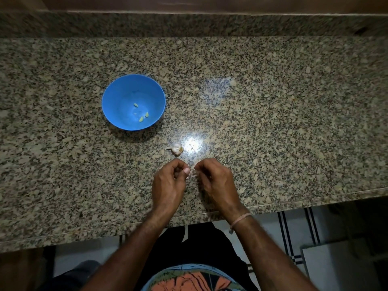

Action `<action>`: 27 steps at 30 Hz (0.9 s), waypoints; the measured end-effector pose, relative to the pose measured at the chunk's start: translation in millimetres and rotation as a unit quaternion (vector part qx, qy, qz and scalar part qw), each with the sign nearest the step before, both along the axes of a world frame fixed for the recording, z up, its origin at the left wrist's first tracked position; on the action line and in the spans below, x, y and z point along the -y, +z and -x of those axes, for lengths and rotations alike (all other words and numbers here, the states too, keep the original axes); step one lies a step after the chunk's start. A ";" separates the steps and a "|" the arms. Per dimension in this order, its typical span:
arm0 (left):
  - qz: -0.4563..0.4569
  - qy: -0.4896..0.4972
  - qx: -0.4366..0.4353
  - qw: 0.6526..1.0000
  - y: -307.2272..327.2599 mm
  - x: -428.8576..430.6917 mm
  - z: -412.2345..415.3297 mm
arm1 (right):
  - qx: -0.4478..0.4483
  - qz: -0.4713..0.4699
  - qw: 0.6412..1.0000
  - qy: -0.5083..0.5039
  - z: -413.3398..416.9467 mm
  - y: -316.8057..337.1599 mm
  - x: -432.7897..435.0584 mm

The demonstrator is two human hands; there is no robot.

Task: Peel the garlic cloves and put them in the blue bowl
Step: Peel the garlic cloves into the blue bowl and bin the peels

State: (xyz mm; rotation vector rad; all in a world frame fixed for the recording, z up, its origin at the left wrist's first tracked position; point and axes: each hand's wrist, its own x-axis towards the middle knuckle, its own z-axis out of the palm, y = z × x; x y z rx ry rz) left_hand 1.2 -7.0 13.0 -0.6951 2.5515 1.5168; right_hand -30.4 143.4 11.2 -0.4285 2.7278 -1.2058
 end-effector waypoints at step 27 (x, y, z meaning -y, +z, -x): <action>0.124 -0.092 -0.021 0.988 1.7 -5.2 4.0 | -0.056 -0.080 0.995 -0.007 0.2 -3.0 -0.8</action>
